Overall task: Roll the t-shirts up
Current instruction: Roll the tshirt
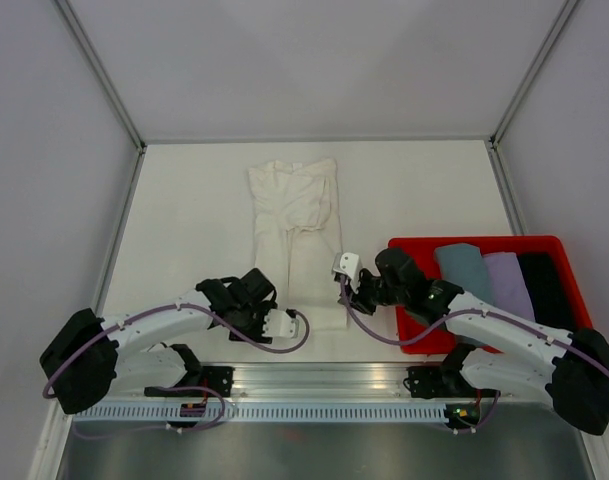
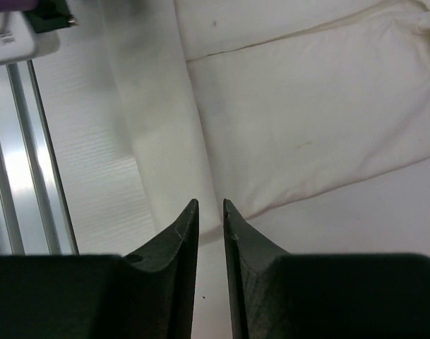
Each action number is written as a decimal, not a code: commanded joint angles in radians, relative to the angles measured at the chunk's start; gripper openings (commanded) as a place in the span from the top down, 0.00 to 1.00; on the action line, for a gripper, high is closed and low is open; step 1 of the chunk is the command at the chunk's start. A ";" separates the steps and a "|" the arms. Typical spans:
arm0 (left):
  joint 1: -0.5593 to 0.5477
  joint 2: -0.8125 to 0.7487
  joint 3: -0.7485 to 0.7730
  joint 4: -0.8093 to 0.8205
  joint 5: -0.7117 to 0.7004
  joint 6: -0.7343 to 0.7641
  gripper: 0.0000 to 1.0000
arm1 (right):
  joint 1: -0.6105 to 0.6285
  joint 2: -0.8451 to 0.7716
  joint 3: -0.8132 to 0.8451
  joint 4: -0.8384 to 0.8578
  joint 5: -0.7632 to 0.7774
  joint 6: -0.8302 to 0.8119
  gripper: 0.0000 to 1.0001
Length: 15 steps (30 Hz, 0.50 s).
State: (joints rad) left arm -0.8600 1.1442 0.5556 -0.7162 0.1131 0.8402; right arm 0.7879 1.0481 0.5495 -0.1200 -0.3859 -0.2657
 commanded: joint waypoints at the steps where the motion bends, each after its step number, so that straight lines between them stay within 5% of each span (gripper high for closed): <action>1: -0.005 0.028 0.009 0.084 -0.042 -0.056 0.44 | 0.072 -0.020 -0.019 0.008 0.048 -0.130 0.74; 5: -0.005 0.031 -0.003 0.121 -0.044 -0.072 0.50 | 0.166 -0.019 -0.046 -0.043 0.093 -0.275 0.70; 13: -0.001 0.043 -0.019 0.153 -0.041 -0.075 0.97 | 0.298 0.069 -0.109 0.003 0.244 -0.375 0.66; 15: 0.009 0.037 -0.019 0.153 -0.035 -0.075 0.98 | 0.319 0.102 -0.114 0.028 0.284 -0.379 0.66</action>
State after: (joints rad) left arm -0.8589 1.1763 0.5476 -0.6022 0.0711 0.7895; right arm 1.0790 1.1149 0.4397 -0.1467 -0.1951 -0.5911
